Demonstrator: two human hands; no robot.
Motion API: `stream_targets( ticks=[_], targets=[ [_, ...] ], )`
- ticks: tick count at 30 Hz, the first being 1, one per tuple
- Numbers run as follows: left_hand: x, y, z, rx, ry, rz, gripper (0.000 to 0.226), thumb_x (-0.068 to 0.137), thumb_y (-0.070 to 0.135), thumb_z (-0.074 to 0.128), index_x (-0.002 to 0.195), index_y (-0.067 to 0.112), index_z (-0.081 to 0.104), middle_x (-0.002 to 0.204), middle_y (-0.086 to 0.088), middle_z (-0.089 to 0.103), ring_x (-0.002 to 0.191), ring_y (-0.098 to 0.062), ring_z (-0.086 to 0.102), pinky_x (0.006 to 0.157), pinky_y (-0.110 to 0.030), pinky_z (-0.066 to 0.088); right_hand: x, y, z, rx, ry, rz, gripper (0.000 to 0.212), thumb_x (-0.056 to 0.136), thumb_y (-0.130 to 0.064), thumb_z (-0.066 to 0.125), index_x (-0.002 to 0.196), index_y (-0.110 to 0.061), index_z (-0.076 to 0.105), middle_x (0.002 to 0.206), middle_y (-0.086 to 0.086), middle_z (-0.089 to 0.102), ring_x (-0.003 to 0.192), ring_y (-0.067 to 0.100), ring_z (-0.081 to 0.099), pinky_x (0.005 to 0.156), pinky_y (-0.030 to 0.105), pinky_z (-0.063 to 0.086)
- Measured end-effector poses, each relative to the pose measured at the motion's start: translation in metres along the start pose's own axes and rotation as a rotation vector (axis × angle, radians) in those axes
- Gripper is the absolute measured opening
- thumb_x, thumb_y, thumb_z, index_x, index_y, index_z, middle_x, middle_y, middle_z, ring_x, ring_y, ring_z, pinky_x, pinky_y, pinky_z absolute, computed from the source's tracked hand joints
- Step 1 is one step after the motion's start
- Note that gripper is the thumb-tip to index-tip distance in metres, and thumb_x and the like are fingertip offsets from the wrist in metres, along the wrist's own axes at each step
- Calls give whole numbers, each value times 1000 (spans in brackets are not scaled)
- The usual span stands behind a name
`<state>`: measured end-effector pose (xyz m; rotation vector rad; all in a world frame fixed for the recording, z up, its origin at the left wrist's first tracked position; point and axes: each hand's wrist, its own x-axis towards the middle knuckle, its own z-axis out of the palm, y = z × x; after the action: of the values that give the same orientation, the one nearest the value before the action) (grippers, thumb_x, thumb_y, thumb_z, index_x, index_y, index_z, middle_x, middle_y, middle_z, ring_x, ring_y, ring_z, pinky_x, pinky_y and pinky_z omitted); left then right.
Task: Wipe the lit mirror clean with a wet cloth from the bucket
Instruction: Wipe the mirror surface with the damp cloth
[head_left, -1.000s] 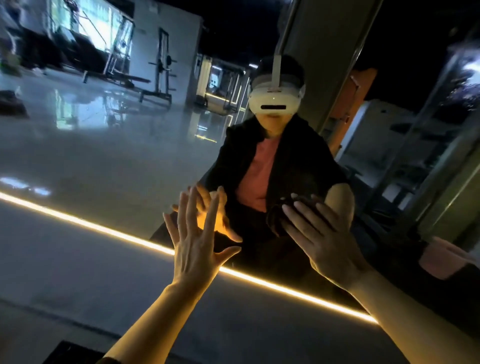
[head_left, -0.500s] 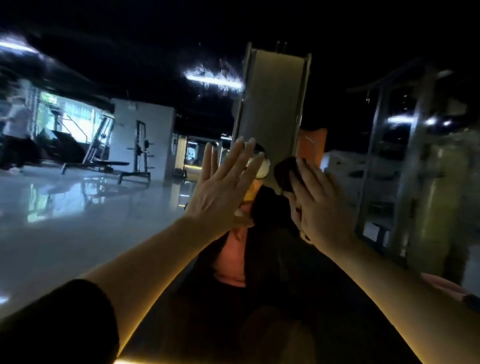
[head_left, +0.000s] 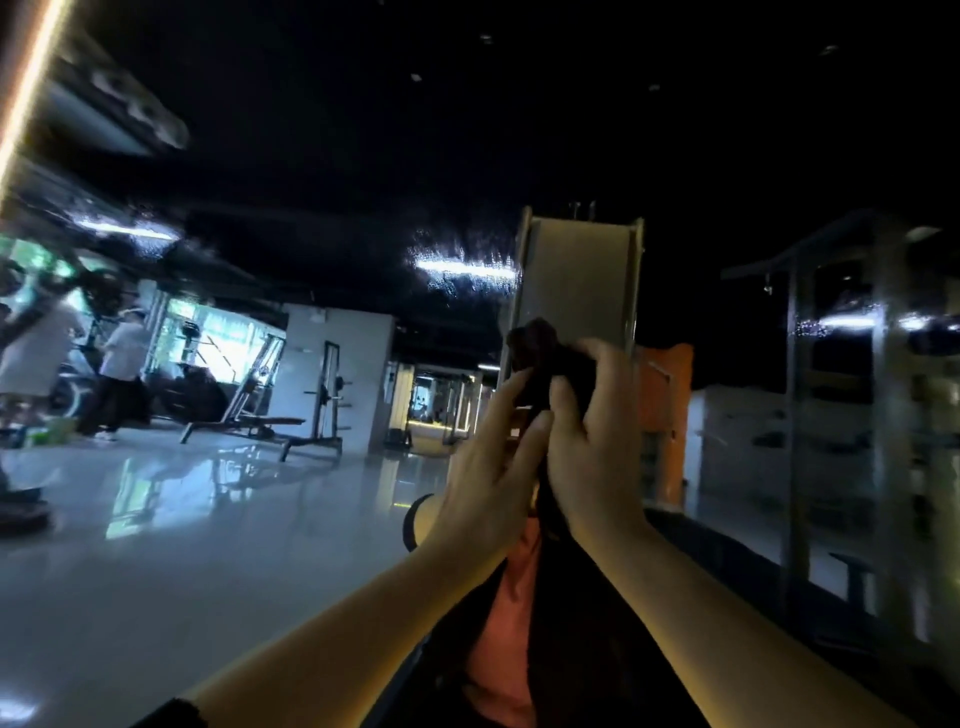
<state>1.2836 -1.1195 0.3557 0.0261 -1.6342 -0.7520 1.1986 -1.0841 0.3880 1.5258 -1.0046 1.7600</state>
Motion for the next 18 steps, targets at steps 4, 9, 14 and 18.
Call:
stream_targets(
  ticks=[4,9,14,18],
  targets=[
    [22,23,5,-394,306,-210,20,100,26,52,117,32,61,103,0,73,98,-17,70,85,-37,57,18,-24,18,68,-198,88,23,103,-17,47,116,-18,65,109,-9,65,100,-2,57,86,11,41],
    [57,19,-37,206,803,-145,36,99,16,48,135,17,52,120,-6,60,111,-22,55,94,-39,46,13,9,2,-459,-378,-147,51,95,-41,54,139,-16,53,148,5,47,136,22,43,111,43,36],
    [98,2,-74,753,630,7,66,101,17,45,157,21,10,160,-11,17,141,-32,17,116,-42,21,35,64,-55,-980,-325,-120,80,84,-70,28,146,-21,48,154,23,34,138,48,34,101,74,30],
    [139,-14,-68,1047,519,146,59,103,17,41,156,17,16,164,-4,12,151,-24,2,123,-42,9,39,81,-66,-1076,-362,-155,80,89,-73,22,151,-26,40,158,24,26,143,49,25,104,72,21]
  ],
)
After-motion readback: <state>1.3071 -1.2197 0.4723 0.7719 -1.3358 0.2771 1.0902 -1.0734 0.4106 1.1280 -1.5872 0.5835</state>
